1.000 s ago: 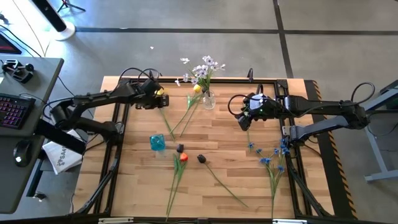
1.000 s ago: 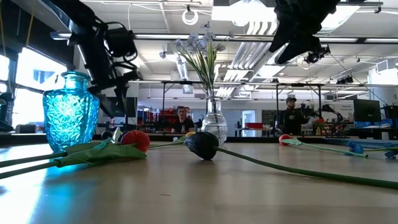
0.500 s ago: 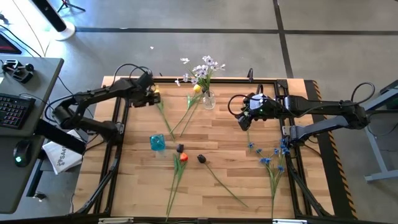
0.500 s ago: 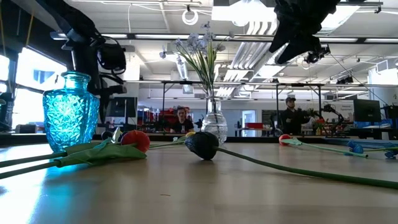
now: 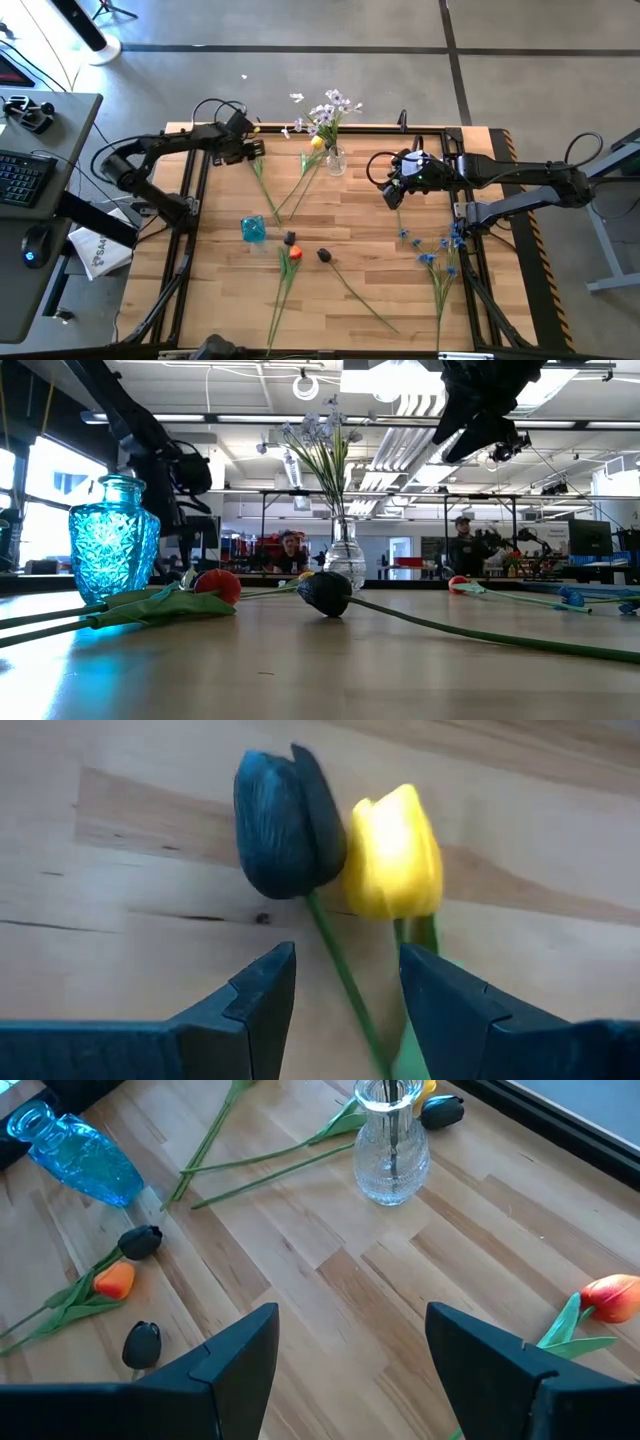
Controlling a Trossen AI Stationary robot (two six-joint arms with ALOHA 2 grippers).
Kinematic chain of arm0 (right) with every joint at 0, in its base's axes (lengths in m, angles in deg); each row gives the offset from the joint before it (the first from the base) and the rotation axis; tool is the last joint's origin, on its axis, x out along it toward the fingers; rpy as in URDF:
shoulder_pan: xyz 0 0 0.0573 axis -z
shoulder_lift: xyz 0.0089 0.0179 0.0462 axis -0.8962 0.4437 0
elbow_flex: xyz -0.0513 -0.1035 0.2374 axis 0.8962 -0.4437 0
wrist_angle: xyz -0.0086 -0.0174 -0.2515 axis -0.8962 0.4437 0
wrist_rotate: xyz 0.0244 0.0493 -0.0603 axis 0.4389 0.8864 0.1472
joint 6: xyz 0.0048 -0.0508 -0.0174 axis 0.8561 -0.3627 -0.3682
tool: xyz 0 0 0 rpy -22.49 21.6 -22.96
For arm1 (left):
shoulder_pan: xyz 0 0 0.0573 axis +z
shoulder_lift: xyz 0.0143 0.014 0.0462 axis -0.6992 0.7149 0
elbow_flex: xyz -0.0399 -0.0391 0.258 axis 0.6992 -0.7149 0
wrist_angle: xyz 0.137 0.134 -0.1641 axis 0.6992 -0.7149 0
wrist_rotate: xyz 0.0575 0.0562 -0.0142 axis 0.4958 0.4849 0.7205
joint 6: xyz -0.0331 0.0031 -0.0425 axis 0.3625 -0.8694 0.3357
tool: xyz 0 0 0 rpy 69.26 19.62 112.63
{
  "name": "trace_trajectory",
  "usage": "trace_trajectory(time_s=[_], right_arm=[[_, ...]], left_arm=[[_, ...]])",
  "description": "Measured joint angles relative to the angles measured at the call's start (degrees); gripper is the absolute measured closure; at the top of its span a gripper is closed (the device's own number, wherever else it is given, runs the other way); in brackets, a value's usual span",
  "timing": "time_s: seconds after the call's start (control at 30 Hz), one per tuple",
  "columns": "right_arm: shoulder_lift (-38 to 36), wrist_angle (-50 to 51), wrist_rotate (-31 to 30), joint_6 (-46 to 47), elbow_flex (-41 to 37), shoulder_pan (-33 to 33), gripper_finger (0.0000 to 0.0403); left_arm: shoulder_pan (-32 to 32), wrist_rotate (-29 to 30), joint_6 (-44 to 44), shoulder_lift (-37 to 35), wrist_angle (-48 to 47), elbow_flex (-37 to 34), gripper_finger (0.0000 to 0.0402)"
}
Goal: Sort flowers into vase by color
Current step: Put the top left black flower into the blue vase
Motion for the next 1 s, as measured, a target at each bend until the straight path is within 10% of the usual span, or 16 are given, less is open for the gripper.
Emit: trace_trajectory(time_s=[0.57,1.0], right_arm=[[0.0,0.0,0.0,1.6,0.0,0.0,0.0153],[0.0,0.0,0.0,0.7,0.0,0.0,0.0153]], left_arm=[[-1.1,2.8,-3.8,2.3,-0.9,0.7,0.0392],[-2.3,7.2,-8.9,-8.7,-0.5,0.7,0.0401]])
